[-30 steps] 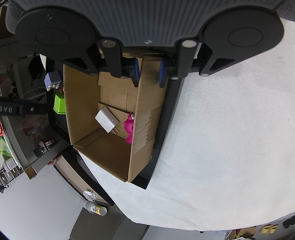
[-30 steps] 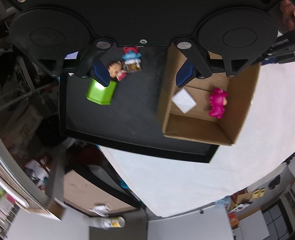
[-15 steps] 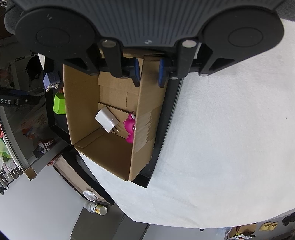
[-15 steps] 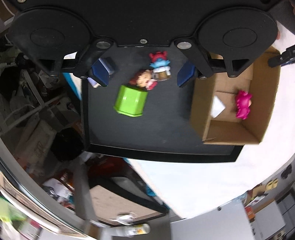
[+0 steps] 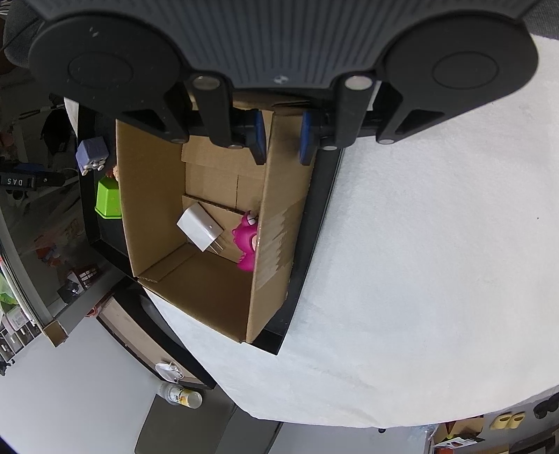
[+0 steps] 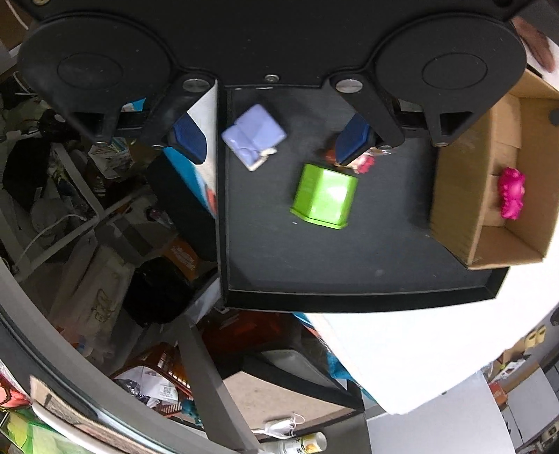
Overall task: Organize rigid objects
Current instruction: 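Move the right gripper to the lavender bottle toy and close on it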
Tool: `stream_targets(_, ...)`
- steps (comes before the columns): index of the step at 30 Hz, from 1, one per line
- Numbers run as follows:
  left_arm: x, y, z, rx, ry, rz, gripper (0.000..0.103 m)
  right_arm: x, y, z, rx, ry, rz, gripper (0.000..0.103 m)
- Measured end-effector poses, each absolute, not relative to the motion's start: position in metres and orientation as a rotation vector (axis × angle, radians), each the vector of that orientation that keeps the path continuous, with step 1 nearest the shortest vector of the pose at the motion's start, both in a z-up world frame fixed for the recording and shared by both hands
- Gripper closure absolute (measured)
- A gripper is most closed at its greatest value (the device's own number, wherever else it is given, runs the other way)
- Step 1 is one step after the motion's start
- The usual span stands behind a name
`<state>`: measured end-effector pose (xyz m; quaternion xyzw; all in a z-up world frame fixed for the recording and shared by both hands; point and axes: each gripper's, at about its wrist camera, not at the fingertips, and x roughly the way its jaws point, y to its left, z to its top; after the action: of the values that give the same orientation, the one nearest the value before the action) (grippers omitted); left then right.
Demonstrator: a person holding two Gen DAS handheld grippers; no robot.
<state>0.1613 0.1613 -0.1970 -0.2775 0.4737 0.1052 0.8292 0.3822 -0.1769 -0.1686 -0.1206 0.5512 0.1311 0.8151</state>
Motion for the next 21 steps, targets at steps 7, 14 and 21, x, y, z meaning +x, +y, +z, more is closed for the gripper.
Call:
stream_targets(7, 0.162, 0.160, -0.198, -0.583, 1.012, 0.236, 0.084, 0.388, -0.181, -0.180, -0.289, 1.194, 0.297, 0.023)
stream_targets(14, 0.164, 0.157, -0.197, -0.572, 1.017, 0.243, 0.084, 0.391, -0.178, -0.192, -0.333, 1.201, 0.306, 0.023)
stream_targets(21, 0.164, 0.157, -0.198, -0.566, 1.020, 0.251, 0.084, 0.394, -0.174, -0.205, -0.368, 1.207, 0.307, 0.023)
